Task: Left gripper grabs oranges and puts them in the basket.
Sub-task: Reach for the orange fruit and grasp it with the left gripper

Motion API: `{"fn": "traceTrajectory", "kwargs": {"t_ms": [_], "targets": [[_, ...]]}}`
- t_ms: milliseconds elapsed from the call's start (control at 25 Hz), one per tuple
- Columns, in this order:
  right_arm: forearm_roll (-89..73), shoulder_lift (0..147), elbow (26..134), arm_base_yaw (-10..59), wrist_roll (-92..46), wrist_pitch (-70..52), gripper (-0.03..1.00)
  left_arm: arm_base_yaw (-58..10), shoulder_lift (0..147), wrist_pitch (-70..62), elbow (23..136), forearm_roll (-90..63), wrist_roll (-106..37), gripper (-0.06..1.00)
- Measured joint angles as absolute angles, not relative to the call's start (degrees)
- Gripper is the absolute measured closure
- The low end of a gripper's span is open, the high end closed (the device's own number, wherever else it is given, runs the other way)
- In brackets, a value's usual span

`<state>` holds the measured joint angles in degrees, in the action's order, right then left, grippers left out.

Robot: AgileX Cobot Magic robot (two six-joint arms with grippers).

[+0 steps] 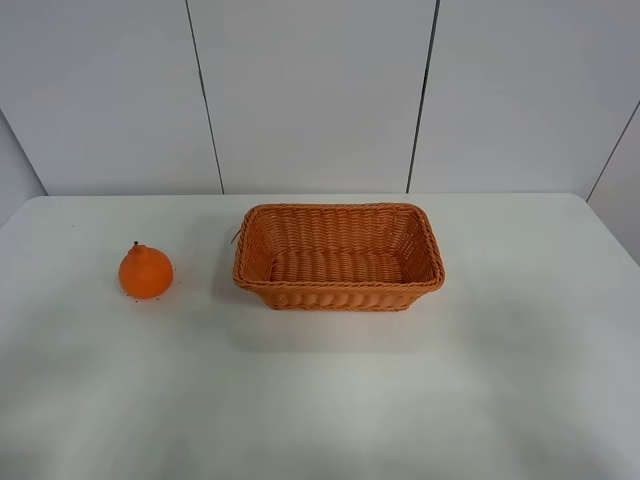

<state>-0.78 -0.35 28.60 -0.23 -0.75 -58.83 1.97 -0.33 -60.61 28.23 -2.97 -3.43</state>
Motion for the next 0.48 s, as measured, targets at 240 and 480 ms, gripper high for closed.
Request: {"fn": "traceTrajectory", "kwargs": {"t_ms": [240,480], "targets": [[-0.78,-0.35,28.60,-0.23,-0.75,-58.83,0.27,1.97,-0.33,-60.61,28.23,-2.97,-3.43,0.07],[-0.78,-0.35,28.60,-0.23,-0.75,-58.83,0.27,1.97,-0.33,-60.61,28.23,-2.97,-3.43,0.07]]}}
